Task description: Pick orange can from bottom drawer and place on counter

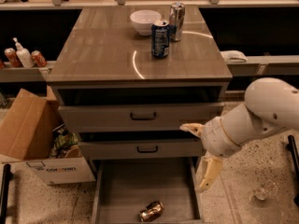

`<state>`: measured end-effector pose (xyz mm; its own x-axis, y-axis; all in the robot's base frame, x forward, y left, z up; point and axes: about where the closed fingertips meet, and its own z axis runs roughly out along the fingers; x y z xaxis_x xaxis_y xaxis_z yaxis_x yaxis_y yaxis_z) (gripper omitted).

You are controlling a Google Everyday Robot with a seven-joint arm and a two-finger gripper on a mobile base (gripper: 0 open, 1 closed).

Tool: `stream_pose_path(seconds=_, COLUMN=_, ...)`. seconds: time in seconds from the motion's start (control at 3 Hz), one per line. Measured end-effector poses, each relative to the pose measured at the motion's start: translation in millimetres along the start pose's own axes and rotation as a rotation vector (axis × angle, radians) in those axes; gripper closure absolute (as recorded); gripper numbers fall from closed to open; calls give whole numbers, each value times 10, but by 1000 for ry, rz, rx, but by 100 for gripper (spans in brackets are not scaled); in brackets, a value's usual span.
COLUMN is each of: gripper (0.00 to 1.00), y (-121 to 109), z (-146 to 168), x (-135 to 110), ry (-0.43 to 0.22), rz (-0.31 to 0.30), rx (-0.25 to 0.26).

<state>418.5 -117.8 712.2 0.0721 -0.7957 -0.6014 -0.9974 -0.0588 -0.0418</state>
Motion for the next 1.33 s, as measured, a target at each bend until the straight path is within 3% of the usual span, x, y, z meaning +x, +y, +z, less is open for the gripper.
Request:
stream_pose_path(seconds=0.33, gripper=0, y=-65, z=631, x=478, ry=-47, rz=27, rx=-21)
stream_pose_path(seconds=0.67, gripper=0, y=-65, z=630, x=478, ry=-47, rz=27, rx=-20)
stream_pose_path(seconds=1.33, gripper=0, y=-158, z=1285, x=1205, ry=-14, rz=85, rx=-35)
